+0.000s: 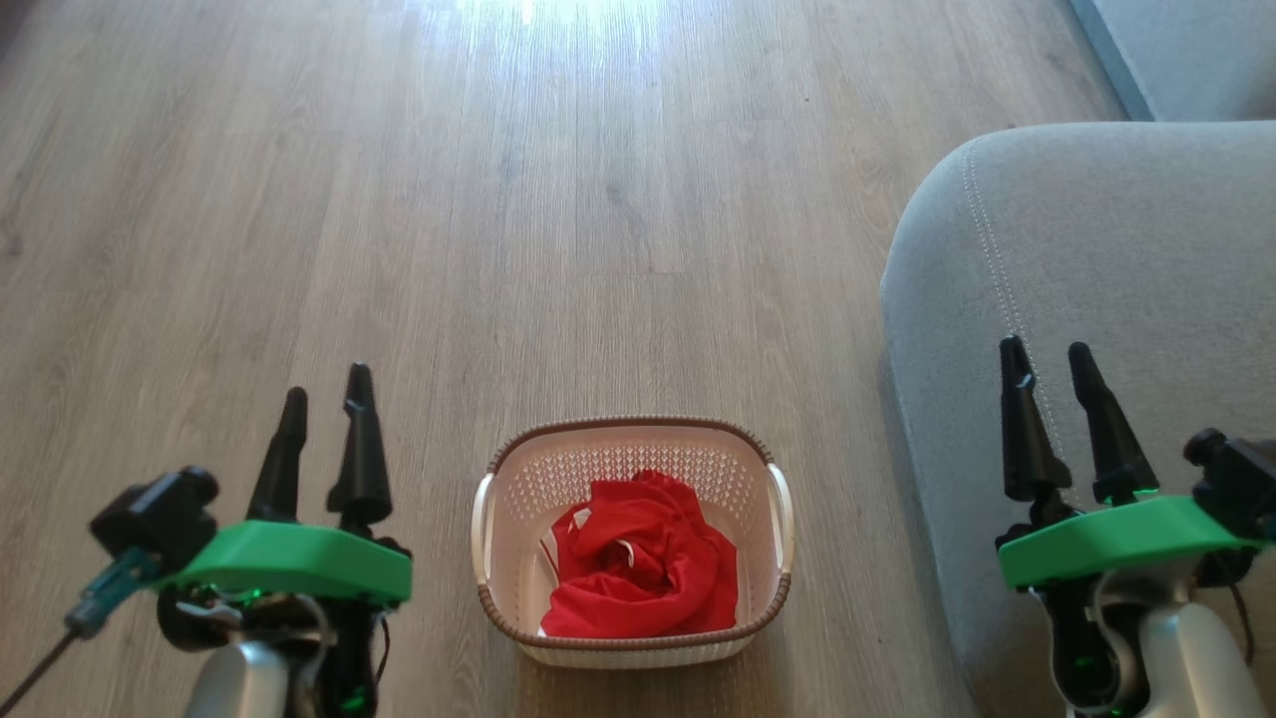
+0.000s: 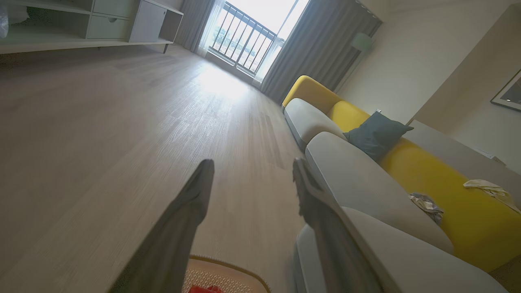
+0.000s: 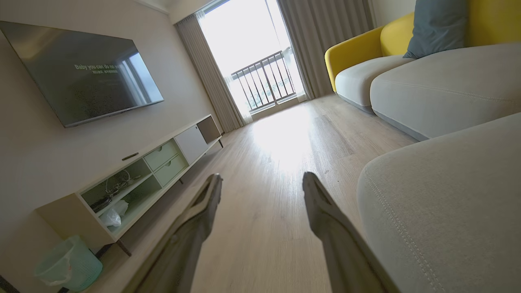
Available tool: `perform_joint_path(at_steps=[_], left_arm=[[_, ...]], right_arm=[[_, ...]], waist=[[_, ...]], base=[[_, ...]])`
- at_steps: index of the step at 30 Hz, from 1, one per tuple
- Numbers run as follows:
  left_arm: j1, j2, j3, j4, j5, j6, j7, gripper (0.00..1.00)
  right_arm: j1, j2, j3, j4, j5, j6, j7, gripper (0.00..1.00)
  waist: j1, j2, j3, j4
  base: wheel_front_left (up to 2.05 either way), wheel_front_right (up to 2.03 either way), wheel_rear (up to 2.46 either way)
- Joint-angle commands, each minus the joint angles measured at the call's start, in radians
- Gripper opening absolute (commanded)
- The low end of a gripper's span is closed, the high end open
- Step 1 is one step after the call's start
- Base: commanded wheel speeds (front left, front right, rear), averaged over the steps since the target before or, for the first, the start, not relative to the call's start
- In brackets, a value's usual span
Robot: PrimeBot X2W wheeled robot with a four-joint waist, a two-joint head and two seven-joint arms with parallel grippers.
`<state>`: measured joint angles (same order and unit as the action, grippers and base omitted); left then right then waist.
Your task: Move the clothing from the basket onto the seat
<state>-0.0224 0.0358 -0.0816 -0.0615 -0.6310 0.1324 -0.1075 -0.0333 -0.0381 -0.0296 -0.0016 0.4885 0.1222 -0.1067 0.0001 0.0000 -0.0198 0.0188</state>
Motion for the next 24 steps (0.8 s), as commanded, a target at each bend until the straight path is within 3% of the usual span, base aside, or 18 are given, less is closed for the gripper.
perform_joint_path(at_steps=[1,9,14,18,24], left_arm=[[-0.045,0.012,0.005,-0.039,0.036,0.013,-0.014,1.00],[-0.049,0.059,-0.095,-0.024,0.153,0.116,-0.037,1.00],[-0.056,0.088,-0.160,0.003,0.206,0.152,-0.052,1.00],[-0.059,0.089,-0.177,0.018,0.231,0.175,-0.064,1.00],[-0.082,0.093,-0.179,-0.062,0.323,0.245,-0.081,1.00]], right_arm=[[-0.047,-0.009,0.020,-0.046,-0.036,0.005,-0.013,1.00],[-0.040,-0.010,0.055,-0.031,-0.151,0.006,-0.037,1.00],[-0.031,-0.010,0.076,-0.006,-0.205,0.006,-0.052,1.00],[-0.032,-0.010,0.090,0.017,-0.236,0.006,-0.064,1.00],[-0.043,-0.011,0.089,-0.010,-0.285,0.007,-0.081,1.00]], waist=[[0.0000,0.0000,-0.001,0.000],[0.0000,0.0000,-0.003,-0.003],[0.0000,0.0000,-0.004,-0.003],[0.0000,0.0000,-0.006,-0.003],[-0.0001,0.0000,-0.006,-0.002]], base=[[0.00,0.00,0.00],[0.00,0.00,0.00],[0.00,0.00,0.00],[0.00,0.00,0.00],[0.00,0.00,0.00]])
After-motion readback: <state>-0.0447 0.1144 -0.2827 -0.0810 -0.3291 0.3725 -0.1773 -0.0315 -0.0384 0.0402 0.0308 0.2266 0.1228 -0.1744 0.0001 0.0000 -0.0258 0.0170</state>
